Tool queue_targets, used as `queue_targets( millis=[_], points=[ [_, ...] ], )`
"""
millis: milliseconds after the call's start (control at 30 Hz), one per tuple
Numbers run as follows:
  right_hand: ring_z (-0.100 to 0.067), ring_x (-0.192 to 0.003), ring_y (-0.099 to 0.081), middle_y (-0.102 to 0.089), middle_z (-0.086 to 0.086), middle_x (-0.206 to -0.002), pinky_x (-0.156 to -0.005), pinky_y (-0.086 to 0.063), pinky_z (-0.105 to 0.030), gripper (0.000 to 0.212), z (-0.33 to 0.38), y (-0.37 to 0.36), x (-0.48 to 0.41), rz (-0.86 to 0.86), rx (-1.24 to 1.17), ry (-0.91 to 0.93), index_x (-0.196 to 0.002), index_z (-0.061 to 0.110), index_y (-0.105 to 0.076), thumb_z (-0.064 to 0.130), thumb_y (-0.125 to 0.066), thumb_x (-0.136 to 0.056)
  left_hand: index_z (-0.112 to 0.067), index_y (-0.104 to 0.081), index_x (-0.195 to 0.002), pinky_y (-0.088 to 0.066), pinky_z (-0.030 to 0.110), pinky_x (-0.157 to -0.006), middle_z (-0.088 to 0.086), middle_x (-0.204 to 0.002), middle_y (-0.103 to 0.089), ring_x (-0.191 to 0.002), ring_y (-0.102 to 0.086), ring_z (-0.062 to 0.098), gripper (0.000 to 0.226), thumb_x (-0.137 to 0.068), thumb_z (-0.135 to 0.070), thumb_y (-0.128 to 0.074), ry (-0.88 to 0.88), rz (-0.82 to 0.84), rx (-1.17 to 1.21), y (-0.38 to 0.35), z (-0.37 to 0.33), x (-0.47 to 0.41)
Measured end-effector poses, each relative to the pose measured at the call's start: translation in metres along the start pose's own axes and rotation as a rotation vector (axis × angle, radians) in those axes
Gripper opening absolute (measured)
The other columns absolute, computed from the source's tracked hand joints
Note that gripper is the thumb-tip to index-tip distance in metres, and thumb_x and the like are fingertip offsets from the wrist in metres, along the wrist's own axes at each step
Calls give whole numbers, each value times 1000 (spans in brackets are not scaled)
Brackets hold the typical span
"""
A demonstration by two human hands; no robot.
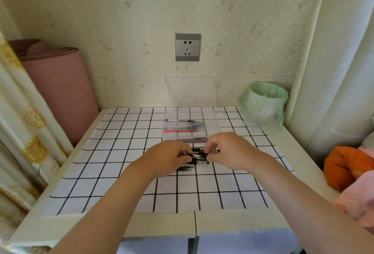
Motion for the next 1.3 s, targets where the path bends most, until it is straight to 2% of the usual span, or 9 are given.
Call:
queue_targets(
  millis=[100, 367, 533, 700, 867, 967, 1067, 1200, 1300],
  points=[
    [4, -78, -58, -68, 17, -90, -64, -43, -20, 13, 4, -1, -1, -37, -53, 34, -93, 34, -71, 34, -75, -81, -38, -64, -101, -52, 33, -72, -10, -85, -68, -75, -61, 9, 12, -97, -37, -52, -9, -5, 7, 1, -1, 0],
    [3, -78, -61, -68, 17, -86, -73, -51, -24, 13, 12, -6, -3, -48, -189, 70, -89, 34, -72, 32, -79, -79, -36, -66, -97, -50, 34, -68, -7, -82, -68, -69, -59, 12, 12, -96, -36, -53, -4, -12, 36, 3, -4, 2],
    [10, -74, -59, -67, 17, -86, -71, -46, -16, 16, 20, -10, -2, -50, -241, 100, -94, 31, -73, 31, -79, -79, -28, -69, -98, -47, 28, -66, -5, -81, -67, -68, -56, 9, 15, -95, -34, -56, -12, -15, 85, 5, -6, 3],
    [-7, -69, -60, -69, 10, -78, -67, -50, -31, 16, 20, -7, -2, -74, -108, 82, -90, 32, -73, 47, -70, -85, -26, -66, -89, -33, 15, -52, -14, -67, -57, -52, -46, 0, 19, -100, -28, -50, 29, -23, 106, 9, -6, 2],
    [-22, -67, -60, -68, 1, -73, -62, -50, -37, 11, 25, -11, -4, -46, -158, 134, -92, 31, -74, 37, -66, -91, -30, -66, -84, -35, 16, -52, -10, -69, -59, -51, -45, 2, 21, -99, -30, -51, 31, -14, 110, 13, 0, 4],
    [-11, -61, -57, -68, 5, -73, -59, -46, -32, 12, 29, -11, -5, -78, -170, 155, -95, 29, -75, 34, -65, -92, -26, -72, -94, -36, 15, -54, -8, -77, -66, -53, -48, -1, 19, -98, -28, -54, 23, -30, 133, 19, 4, 5],
    [-4, -55, -50, -64, 8, -69, -54, -38, -23, 13, 37, -15, -6, -90, -141, 175, -91, 27, -75, 32, -63, -93, -22, -74, -97, -34, 11, -55, -10, -72, -62, -57, -50, -7, 20, -98, -23, -54, -10, -43, 104, 22, 4, 8],
    [-4, -51, -46, -65, 3, -68, -52, -36, -22, 18, 39, -24, -11, -24, -240, 148, -76, 31, -69, 29, -63, -94, -19, -76, -102, -34, 11, -55, -8, -76, -64, -58, -50, -1, 20, -97, -20, -57, -26, -52, 77, 22, 8, 10],
    [-2, -53, -47, -63, 7, -65, -57, -39, -23, 22, 38, -28, -16, 12, -297, 114, -73, 28, -69, 28, -63, -94, -23, -77, -105, -39, 13, -56, -2, -81, -70, -58, -52, 3, 18, -95, -20, -62, -47, -61, 72, 25, 11, 9]
  ],
)
Point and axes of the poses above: each hand's wrist, its own x-axis away from the middle knuckle, its own y-axis out of the back of the hand, z = x × y, the point moved 6 cm from there along -x, towards the middle knuckle
